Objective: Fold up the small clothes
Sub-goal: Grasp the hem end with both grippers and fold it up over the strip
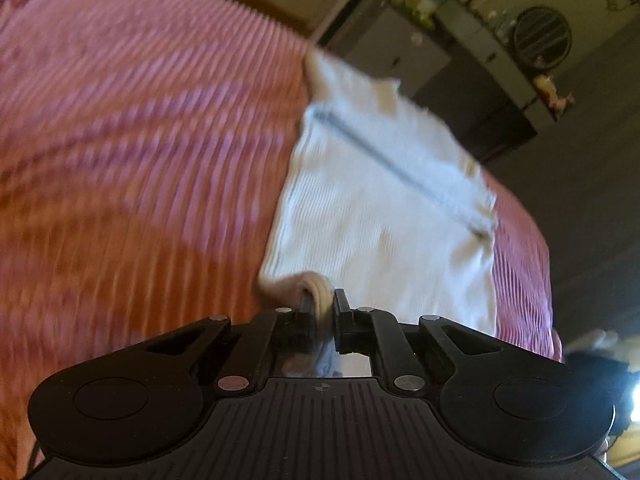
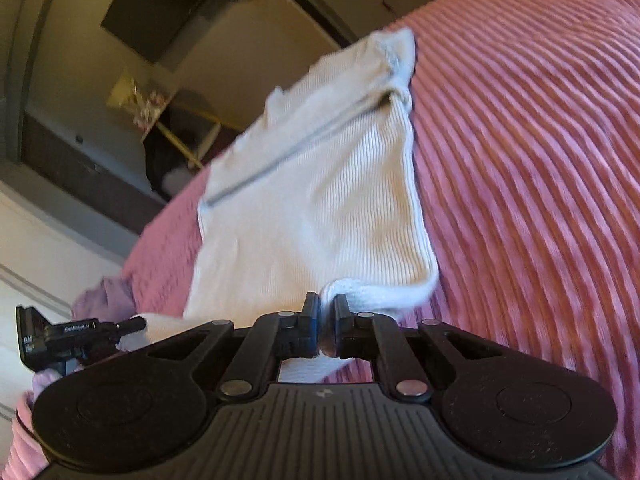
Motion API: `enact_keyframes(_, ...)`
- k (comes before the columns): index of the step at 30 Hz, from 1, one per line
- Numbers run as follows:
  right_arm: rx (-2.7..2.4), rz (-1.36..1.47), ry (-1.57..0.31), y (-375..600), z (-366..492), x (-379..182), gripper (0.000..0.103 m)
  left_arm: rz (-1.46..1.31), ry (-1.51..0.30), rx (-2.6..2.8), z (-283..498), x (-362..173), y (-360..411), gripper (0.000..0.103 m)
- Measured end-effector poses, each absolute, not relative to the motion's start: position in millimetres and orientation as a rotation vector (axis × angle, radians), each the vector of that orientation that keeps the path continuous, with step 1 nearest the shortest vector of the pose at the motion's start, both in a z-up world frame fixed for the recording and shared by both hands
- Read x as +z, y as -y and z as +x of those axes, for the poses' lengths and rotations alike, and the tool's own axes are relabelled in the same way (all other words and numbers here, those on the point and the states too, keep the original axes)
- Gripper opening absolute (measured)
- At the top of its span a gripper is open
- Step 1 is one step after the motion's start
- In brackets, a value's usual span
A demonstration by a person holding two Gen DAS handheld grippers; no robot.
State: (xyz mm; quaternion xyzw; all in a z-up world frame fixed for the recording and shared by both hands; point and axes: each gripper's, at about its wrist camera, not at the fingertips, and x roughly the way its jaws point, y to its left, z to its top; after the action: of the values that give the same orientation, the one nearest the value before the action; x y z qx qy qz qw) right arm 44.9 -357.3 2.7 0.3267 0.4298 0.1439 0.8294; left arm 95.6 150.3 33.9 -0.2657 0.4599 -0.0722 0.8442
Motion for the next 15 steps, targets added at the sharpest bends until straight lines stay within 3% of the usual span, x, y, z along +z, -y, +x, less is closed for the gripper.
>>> enact_keyframes(7,0.192,0.749,-0.790,375,89,8,0.007,-0.599,-0.897,-0.123,156,47,-145,0.010)
enact_keyframes(15,0.098,0.649,-0.743,369,149,-7,0.007,-0.547,-0.889,-0.027,220,21,-148,0.013)
